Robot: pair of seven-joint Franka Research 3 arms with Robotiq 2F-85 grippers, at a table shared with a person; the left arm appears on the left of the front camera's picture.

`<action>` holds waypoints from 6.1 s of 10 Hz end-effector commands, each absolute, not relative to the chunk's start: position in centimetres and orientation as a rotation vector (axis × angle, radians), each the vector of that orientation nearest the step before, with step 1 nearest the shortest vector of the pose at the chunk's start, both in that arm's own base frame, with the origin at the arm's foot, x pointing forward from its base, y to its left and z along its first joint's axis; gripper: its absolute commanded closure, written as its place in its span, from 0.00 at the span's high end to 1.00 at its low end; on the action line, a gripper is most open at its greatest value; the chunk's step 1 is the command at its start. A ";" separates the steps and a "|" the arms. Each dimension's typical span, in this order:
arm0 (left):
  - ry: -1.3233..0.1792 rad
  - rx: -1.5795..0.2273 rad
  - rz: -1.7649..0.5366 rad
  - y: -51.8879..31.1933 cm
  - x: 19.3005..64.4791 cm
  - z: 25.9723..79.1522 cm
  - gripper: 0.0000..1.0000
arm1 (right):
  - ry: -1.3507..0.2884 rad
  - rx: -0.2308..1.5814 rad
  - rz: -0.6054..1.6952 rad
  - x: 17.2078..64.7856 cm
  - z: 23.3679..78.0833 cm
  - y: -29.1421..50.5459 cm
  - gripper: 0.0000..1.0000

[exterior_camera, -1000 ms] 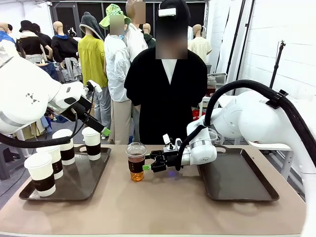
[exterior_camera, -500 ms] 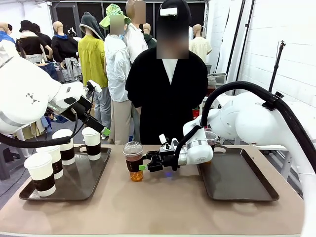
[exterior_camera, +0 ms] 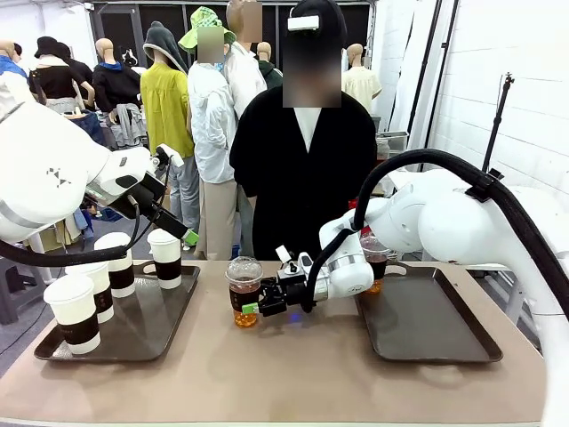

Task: Distribute the coffee onto the tray.
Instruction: Pick up another iced Americano from the middle of the table and place it on the right Handle tray.

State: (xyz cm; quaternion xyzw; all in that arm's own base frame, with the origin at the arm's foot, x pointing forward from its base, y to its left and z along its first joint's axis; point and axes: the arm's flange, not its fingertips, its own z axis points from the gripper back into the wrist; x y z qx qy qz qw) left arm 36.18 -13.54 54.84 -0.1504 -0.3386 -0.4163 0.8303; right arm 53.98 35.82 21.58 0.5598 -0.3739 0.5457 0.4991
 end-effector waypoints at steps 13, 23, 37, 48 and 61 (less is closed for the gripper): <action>-0.714 -0.322 -0.877 -13.4 36.3 54.9 1.00 | -0.855 1.441 1.330 52.8 23.9 37.2 0.64; -0.714 -0.322 -0.877 -13.4 36.3 54.9 1.00 | -0.776 1.406 1.284 42.8 34.0 26.4 0.64; -0.714 -0.322 -0.877 -13.4 36.3 54.9 1.00 | -0.894 1.284 1.168 43.3 32.8 14.2 0.64; -0.714 -0.322 -0.877 -13.4 36.3 54.9 1.00 | -1.050 1.203 1.080 47.9 28.4 1.0 0.64; -0.714 -0.322 -0.877 -13.4 36.3 54.9 1.00 | -0.960 1.284 1.010 51.2 23.7 0.6 0.64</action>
